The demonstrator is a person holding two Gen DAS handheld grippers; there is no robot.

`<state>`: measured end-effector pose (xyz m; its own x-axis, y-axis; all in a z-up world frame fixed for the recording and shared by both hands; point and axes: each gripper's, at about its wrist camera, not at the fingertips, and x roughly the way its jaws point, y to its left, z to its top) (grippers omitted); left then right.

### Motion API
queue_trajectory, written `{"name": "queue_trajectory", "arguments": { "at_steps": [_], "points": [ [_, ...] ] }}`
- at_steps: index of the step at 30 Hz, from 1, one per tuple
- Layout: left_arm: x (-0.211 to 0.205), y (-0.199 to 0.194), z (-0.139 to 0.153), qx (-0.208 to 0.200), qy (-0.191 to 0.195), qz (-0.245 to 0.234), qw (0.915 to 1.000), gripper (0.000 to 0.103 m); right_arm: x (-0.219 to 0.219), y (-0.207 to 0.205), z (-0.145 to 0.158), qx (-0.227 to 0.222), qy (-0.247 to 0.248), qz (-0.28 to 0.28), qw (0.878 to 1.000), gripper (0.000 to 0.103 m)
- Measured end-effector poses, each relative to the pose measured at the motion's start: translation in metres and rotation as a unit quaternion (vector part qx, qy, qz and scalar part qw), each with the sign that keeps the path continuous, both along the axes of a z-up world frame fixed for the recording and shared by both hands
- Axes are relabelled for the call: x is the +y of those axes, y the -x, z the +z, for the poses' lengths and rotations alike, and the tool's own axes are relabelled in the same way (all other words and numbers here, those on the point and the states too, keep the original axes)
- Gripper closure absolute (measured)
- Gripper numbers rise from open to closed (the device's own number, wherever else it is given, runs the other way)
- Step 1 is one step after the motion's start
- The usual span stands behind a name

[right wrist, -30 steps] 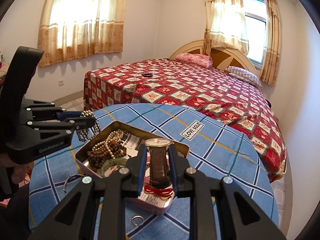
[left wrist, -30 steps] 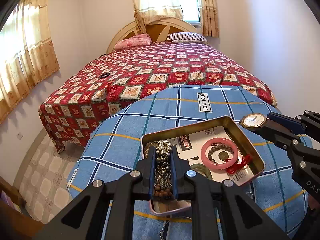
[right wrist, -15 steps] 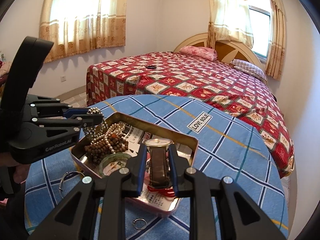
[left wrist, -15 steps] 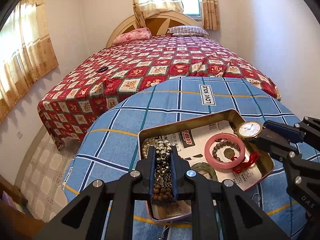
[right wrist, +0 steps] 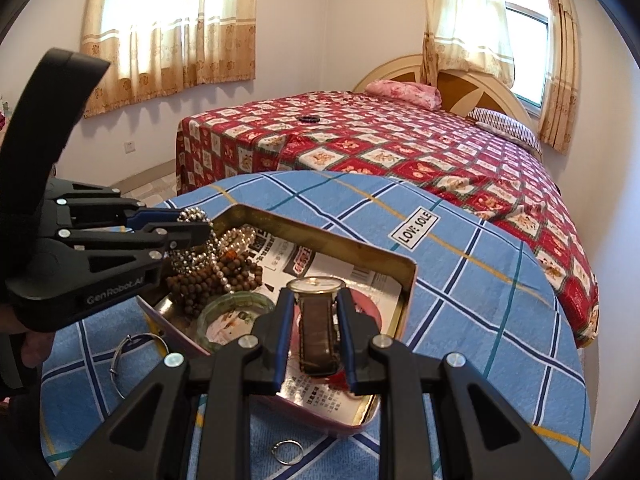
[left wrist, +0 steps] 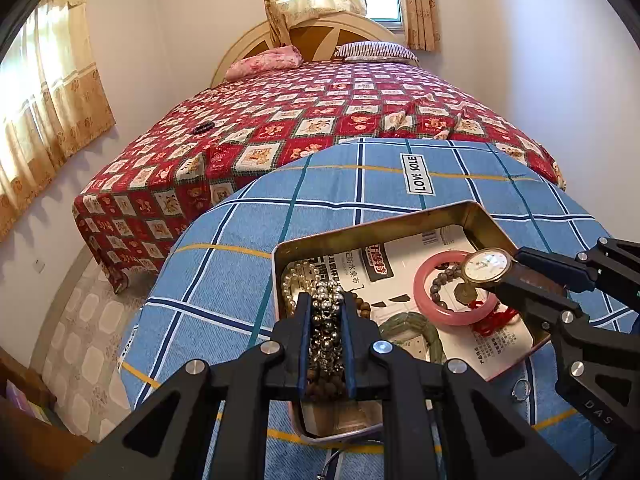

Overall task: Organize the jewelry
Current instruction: 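Carry the gold chain and watch into the pink tin and open both grippers, then withdraw both open grippers from the tin toward the remaining silver pieces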

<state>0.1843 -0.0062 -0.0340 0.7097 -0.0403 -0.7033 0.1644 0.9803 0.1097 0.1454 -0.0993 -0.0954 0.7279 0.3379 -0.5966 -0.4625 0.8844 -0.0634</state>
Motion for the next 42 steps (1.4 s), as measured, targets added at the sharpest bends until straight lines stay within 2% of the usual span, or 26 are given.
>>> {"name": "queue_trajectory", "arguments": {
  "at_steps": [10, 11, 12, 13, 14, 15, 20, 24, 34, 36, 42],
  "points": [
    [-0.004, -0.001, -0.006, 0.01, 0.001, -0.006, 0.9999, 0.088, -0.003, -0.002, -0.007, 0.007, 0.002, -0.006, 1.0, 0.079],
    [-0.005, 0.0, -0.005, 0.01, -0.001, -0.004, 0.9999, 0.081, -0.004, -0.002, -0.007, 0.008, 0.0, -0.007, 1.0, 0.075],
    [-0.005, 0.001, -0.004, 0.006, -0.001, -0.003, 1.0, 0.067, -0.005, -0.001, -0.007, 0.01, -0.003, -0.008, 1.0, 0.072],
    [-0.006, 0.002, -0.003, 0.002, -0.001, -0.002, 1.0, 0.058, -0.006, -0.001, -0.007, 0.011, -0.004, -0.009, 1.0, 0.072],
    [-0.006, 0.004, -0.001, -0.006, -0.003, 0.001, 1.0, 0.039, -0.007, 0.0, -0.006, 0.009, -0.005, -0.012, 1.0, 0.072],
    [-0.006, 0.006, 0.001, -0.017, -0.008, 0.004, 0.9998, 0.032, -0.008, 0.001, -0.006, 0.009, -0.005, -0.013, 1.0, 0.071],
    [-0.008, 0.008, 0.005, -0.021, -0.008, 0.0, 0.9997, 0.032, -0.011, -0.002, -0.008, 0.013, -0.006, -0.02, 1.0, 0.068],
    [-0.005, 0.006, 0.003, -0.017, -0.012, 0.008, 0.9998, 0.032, -0.012, -0.001, -0.009, 0.01, -0.007, -0.021, 1.0, 0.058],
    [-0.003, 0.007, -0.003, -0.009, -0.019, 0.016, 0.9996, 0.032, -0.013, 0.001, -0.01, 0.013, -0.008, -0.025, 1.0, 0.053],
    [-0.002, 0.008, -0.005, -0.007, -0.02, 0.017, 0.9996, 0.032, -0.014, 0.002, -0.01, 0.013, -0.009, -0.026, 1.0, 0.046],
    [0.0, 0.012, -0.008, -0.001, -0.021, 0.021, 0.9996, 0.032, -0.017, 0.006, -0.011, 0.016, -0.014, -0.029, 0.999, 0.046]
  ]
}}
